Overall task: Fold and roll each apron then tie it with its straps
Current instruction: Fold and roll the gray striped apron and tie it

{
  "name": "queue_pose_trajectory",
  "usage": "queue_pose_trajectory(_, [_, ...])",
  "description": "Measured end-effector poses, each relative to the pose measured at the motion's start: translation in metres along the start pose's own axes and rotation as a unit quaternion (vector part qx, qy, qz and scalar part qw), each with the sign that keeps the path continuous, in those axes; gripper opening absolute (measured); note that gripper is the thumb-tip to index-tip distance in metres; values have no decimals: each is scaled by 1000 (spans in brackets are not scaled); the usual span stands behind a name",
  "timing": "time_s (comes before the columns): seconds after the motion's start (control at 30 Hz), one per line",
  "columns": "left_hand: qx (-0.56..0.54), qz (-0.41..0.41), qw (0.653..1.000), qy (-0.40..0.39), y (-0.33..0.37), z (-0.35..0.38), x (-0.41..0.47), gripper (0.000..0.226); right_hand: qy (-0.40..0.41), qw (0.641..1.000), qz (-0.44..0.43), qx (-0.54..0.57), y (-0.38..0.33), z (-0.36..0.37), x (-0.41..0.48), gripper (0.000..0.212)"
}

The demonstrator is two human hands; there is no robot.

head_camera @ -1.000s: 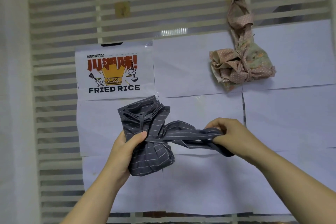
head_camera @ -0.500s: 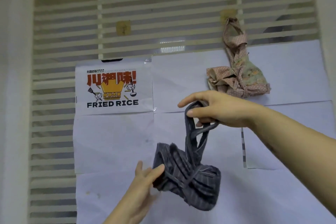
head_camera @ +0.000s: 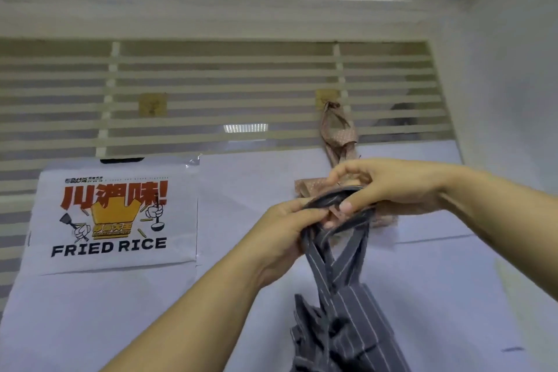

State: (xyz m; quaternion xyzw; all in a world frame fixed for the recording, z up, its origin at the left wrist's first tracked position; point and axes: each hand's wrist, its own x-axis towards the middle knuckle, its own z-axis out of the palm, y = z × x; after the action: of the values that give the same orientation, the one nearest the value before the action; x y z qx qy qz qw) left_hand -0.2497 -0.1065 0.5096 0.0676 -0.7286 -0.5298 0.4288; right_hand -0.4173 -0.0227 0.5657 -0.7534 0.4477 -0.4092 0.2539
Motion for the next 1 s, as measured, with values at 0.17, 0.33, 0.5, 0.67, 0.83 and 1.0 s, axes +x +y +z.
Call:
queue_pose_trajectory(0.17, [-21,27,994,-100,53,-5,44,25,52,993,-73,75,-16,-60,-3,35])
queue_pose_trajectory(0.33, [186,94,976,-67,101,2,94,30,198,936,-102,-272,-54,-88,19,33])
queue_pose_trajectory(0.5, [486,210,846,58,141,14,152,28,302,785,-123,-528,-82,-117,63,16])
queue_pose_trajectory(0.67, [612,200,760,86,129,22,201,39,347,747,-77,-562,-65,-143,113,34])
queue_pose_trajectory(0.83, [615,197,755,109,103,9,243,29,329,760,-65,-557,-40,-164,159,33])
queue_pose_trajectory(1.0, [605,185,762,139,99,-1,260,31,321,839,-68,-435,-33,-171,168,9])
